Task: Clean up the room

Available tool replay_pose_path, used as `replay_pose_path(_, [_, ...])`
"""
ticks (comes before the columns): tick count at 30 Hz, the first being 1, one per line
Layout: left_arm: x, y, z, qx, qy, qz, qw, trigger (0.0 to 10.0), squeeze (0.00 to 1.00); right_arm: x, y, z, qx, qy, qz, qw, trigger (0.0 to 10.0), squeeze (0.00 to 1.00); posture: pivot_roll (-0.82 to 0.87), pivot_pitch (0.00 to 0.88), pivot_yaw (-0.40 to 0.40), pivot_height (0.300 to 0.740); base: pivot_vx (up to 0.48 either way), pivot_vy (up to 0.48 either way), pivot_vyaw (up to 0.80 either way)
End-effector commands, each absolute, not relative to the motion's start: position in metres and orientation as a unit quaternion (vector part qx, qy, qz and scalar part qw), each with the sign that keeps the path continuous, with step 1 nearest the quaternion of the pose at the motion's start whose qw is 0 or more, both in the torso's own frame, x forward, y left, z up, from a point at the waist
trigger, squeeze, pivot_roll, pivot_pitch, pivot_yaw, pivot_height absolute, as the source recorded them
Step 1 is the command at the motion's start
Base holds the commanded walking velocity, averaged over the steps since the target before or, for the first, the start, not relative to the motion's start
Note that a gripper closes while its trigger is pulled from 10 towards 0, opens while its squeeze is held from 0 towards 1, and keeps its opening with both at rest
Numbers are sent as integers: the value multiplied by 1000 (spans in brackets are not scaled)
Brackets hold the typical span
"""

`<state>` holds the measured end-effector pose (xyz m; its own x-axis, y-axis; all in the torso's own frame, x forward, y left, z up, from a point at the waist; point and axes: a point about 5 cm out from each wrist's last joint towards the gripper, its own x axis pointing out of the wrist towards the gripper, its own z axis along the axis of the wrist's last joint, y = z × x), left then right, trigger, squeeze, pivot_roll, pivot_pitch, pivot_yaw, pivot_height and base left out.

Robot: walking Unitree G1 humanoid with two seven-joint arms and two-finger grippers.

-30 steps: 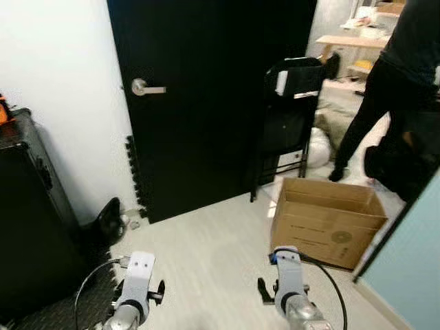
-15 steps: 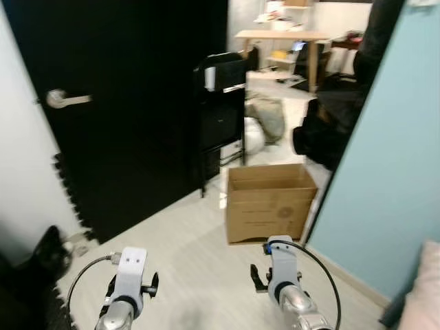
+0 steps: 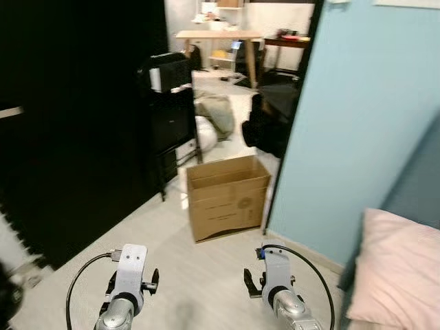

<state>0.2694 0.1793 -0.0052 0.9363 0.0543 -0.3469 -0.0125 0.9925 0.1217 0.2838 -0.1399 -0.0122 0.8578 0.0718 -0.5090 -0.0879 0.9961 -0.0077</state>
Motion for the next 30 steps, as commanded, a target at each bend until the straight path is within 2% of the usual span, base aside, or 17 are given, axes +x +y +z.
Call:
replay_pose_path(1, [268, 179, -7, 60, 187, 19, 980, 10000, 0, 284, -139, -12, -14, 263, 43, 964, 10000, 0, -8, 0, -5, 740, 0, 0, -800])
replay_pose_path(30, [269, 173, -8, 66, 193, -3, 979, 10000, 0, 280, -135, -16, -13, 277, 43, 960, 10000, 0, -7, 5, -4, 740, 0, 0, -800])
